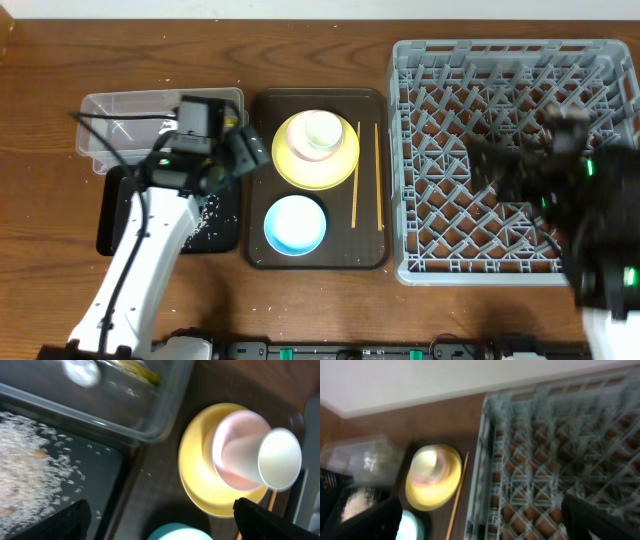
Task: Sort waste into correct bins and load items into the dishwasher rack
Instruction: 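Reach the right gripper to the blue bowl and grasp its rim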
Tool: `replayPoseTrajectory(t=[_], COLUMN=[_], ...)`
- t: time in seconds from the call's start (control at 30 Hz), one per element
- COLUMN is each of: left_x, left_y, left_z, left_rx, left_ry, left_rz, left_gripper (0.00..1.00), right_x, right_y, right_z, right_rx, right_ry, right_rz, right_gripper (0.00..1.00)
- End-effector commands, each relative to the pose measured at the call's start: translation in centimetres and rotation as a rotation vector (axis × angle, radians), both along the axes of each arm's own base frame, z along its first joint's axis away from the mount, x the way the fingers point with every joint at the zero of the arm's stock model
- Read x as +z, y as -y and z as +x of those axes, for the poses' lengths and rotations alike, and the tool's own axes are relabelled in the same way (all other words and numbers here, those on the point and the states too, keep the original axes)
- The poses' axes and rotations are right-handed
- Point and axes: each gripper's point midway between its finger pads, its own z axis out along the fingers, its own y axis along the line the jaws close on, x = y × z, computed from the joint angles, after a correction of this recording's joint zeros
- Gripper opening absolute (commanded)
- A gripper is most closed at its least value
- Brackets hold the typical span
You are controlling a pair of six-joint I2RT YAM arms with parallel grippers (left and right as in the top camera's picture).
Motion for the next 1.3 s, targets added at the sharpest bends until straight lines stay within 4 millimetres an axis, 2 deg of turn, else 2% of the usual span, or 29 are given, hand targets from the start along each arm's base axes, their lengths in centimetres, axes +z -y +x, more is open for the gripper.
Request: replayPoseTrajectory(t=[0.0,0.07,0.2,0.23,0.37,0.47,0.53,0.67,0.77,0.8,0.97,1.03,1.27], left_x=[2.9,4.0,6.1,6.4,6.9,6.5,6.2,6.0,5.9,5.9,5.8,5.8,5.8], left_y=[-3.3,-5.3,-8.6,-9.4,-11.6,-12.7,-13.1,-13.1,-13.2,-13.2,-13.2,-13.2,-13.2], left_z=[0.1,-0.4,-2.2,-2.7,-4.7,-5.7,-6.1,-6.0,-6.0,-6.0,-6.0,-6.0,-6.0], left_rx=[0.124,0.203,0.307,0.333,0.417,0.463,0.479,0.482,0.482,0.482,0.482,0.482,0.482], left_ry=[0.082,0.111,0.162,0.169,0.162,0.137,0.122,0.113,0.108,0.108,0.106,0.106,0.106], left_rz=[-0.022,-0.052,-0.076,-0.073,-0.067,-0.066,-0.067,-0.067,-0.068,-0.068,-0.068,-0.068,-0.068], left_gripper=[0.94,0.94,0.93,0.93,0.94,0.94,0.94,0.94,0.94,0.94,0.94,0.94,0.94], right_x=[0.2,-0.6,-2.3,-2.8,-5.5,-7.7,-9.2,-11.4,-12.4,-12.7,-14.4,-15.4,-19.6], right_y=[-3.9,-6.4,-10.1,-10.9,-13.2,-14.3,-15.6,-18.2,-20.1,-20.9,-24.9,-26.8,-30.8], right_z=[1.3,1.9,2.7,2.9,3.9,4.1,3.9,3.7,3.4,3.3,1.4,-0.1,-4.9], right_rx=[0.189,0.275,0.396,0.414,0.444,0.445,0.482,0.527,0.570,0.586,0.687,0.748,0.907], right_ry=[-0.063,-0.110,-0.167,-0.184,-0.222,-0.234,-0.229,-0.213,-0.200,-0.196,-0.189,-0.193,-0.249], right_rz=[-0.017,0.011,0.083,0.100,0.045,-0.079,-0.176,-0.291,-0.315,-0.316,-0.333,-0.352,-0.425], right_gripper=[0.99,0.99,0.99,0.95,0.52,0.47,0.37,0.25,0.07,0.04,0.05,0.07,0.15])
